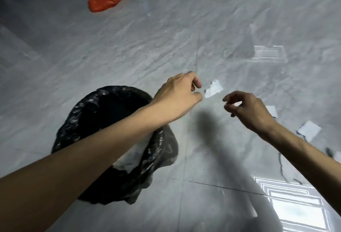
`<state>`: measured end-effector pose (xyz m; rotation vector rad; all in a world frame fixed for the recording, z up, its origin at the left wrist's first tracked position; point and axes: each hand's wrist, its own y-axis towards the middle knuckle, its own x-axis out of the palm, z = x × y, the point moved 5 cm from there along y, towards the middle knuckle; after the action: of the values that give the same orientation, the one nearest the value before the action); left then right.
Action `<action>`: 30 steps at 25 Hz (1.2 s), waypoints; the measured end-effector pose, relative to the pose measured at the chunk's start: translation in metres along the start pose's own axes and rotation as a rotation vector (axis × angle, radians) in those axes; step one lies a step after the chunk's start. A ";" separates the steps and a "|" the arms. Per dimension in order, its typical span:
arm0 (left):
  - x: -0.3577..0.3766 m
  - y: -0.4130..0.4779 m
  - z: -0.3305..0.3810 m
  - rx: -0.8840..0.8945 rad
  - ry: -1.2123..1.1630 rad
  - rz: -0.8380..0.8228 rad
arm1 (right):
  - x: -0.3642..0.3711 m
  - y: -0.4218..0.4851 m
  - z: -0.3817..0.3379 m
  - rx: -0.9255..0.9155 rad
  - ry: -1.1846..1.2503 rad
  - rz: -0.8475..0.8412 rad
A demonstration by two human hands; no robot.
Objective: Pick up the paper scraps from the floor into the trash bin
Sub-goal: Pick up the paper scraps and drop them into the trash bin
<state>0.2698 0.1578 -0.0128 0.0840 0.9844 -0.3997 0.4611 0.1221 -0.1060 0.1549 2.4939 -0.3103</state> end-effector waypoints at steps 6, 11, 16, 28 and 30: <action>0.088 0.069 0.000 -0.131 0.075 -0.270 | -0.002 0.053 0.097 0.089 -0.548 -0.042; 0.142 0.123 -0.018 -0.204 0.224 -0.269 | 0.017 0.065 0.110 0.015 -0.438 -0.007; 0.187 0.159 -0.032 -0.187 0.424 -0.184 | -0.025 0.025 0.132 -0.011 -0.122 0.139; 0.263 0.128 0.084 0.489 0.171 -0.254 | -0.065 -0.087 0.184 0.041 -0.481 -0.231; 0.284 0.124 0.094 0.510 0.232 -0.311 | -0.072 -0.085 0.187 0.058 -0.366 -0.113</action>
<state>0.5280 0.1663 -0.2074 0.4503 1.1071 -0.9388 0.6090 -0.0113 -0.1943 -0.0202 2.1358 -0.4178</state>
